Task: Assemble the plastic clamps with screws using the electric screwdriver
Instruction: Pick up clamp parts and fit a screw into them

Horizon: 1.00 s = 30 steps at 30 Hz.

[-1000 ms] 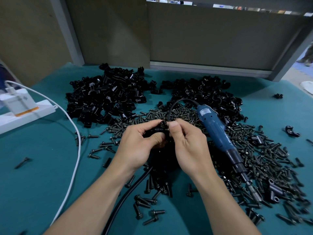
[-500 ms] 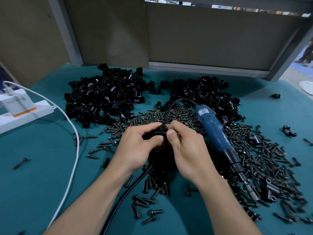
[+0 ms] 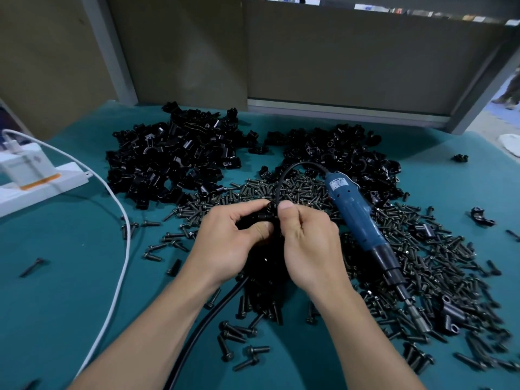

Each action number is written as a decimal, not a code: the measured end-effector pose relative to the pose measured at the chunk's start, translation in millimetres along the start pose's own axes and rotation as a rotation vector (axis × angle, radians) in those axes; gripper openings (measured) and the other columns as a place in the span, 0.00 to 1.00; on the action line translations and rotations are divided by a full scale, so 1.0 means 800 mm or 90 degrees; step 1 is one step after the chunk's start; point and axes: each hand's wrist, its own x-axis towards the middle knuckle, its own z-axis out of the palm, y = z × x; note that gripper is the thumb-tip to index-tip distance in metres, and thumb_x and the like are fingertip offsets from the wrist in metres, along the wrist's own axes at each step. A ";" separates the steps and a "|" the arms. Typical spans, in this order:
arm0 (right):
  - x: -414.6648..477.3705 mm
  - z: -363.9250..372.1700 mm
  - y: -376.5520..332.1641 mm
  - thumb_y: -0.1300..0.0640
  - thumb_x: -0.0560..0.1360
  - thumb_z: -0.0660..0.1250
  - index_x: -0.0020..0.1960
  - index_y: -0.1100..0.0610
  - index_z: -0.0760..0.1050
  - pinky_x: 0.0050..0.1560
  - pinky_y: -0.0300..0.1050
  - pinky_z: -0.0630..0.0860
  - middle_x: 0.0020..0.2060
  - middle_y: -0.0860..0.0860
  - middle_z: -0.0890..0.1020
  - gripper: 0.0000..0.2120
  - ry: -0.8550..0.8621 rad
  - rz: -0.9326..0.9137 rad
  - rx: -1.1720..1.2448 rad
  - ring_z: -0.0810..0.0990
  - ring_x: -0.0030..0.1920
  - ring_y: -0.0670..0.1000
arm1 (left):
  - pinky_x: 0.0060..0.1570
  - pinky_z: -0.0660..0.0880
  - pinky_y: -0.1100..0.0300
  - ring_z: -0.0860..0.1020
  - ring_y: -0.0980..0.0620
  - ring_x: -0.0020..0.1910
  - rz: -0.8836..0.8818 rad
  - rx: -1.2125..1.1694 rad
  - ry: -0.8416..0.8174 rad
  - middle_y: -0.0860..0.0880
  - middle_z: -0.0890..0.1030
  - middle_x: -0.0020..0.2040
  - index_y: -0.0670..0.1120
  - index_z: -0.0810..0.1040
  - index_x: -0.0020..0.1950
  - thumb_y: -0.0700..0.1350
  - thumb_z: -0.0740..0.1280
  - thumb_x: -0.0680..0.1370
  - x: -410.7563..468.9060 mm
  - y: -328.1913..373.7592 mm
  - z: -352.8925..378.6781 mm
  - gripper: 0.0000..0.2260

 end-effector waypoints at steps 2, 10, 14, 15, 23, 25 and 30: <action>-0.002 -0.005 0.004 0.49 0.85 0.60 0.36 0.48 0.71 0.31 0.38 0.67 0.30 0.43 0.76 0.18 0.009 -0.027 0.011 0.72 0.31 0.43 | 0.56 0.81 0.64 0.85 0.60 0.55 0.006 0.000 0.012 0.56 0.87 0.56 0.55 0.84 0.63 0.37 0.77 0.76 0.000 0.003 0.000 0.19; -0.001 -0.005 0.005 0.47 0.85 0.59 0.37 0.48 0.72 0.32 0.39 0.67 0.32 0.47 0.78 0.18 0.032 -0.020 0.010 0.73 0.32 0.44 | 0.58 0.81 0.62 0.85 0.62 0.53 0.014 0.019 0.015 0.59 0.87 0.53 0.51 0.84 0.65 0.37 0.77 0.76 -0.002 0.008 0.002 0.19; 0.001 0.001 0.000 0.47 0.85 0.60 0.33 0.43 0.71 0.30 0.37 0.65 0.27 0.41 0.75 0.21 0.059 -0.017 -0.007 0.71 0.30 0.43 | 0.65 0.79 0.56 0.83 0.59 0.60 0.022 0.042 0.002 0.55 0.86 0.60 0.52 0.85 0.65 0.39 0.77 0.76 -0.003 0.011 0.005 0.19; 0.001 0.003 -0.003 0.44 0.85 0.58 0.32 0.40 0.71 0.30 0.36 0.65 0.26 0.39 0.75 0.22 0.061 -0.005 -0.006 0.72 0.30 0.42 | 0.64 0.79 0.56 0.83 0.58 0.60 0.024 0.042 0.001 0.54 0.86 0.61 0.51 0.85 0.66 0.39 0.77 0.76 -0.003 0.011 0.005 0.19; 0.002 -0.003 -0.004 0.38 0.84 0.55 0.33 0.39 0.75 0.29 0.36 0.64 0.25 0.38 0.76 0.23 0.038 0.008 -0.055 0.74 0.29 0.43 | 0.56 0.82 0.57 0.86 0.55 0.52 0.004 -0.008 -0.022 0.53 0.88 0.56 0.48 0.84 0.66 0.37 0.76 0.77 -0.002 0.007 0.008 0.18; 0.003 -0.014 -0.006 0.34 0.82 0.54 0.38 0.44 0.79 0.35 0.41 0.72 0.27 0.41 0.78 0.24 0.081 0.041 -0.059 0.78 0.33 0.41 | 0.48 0.83 0.63 0.87 0.56 0.44 -0.011 -0.052 -0.016 0.56 0.89 0.47 0.48 0.84 0.65 0.34 0.75 0.77 -0.001 0.005 0.008 0.18; 0.023 -0.086 0.012 0.46 0.80 0.66 0.71 0.49 0.67 0.56 0.50 0.76 0.55 0.50 0.83 0.21 0.145 0.152 -0.367 0.80 0.54 0.54 | 0.44 0.84 0.62 0.88 0.47 0.45 -0.077 -0.167 -0.012 0.50 0.89 0.44 0.57 0.81 0.58 0.32 0.73 0.77 0.000 0.002 0.006 0.21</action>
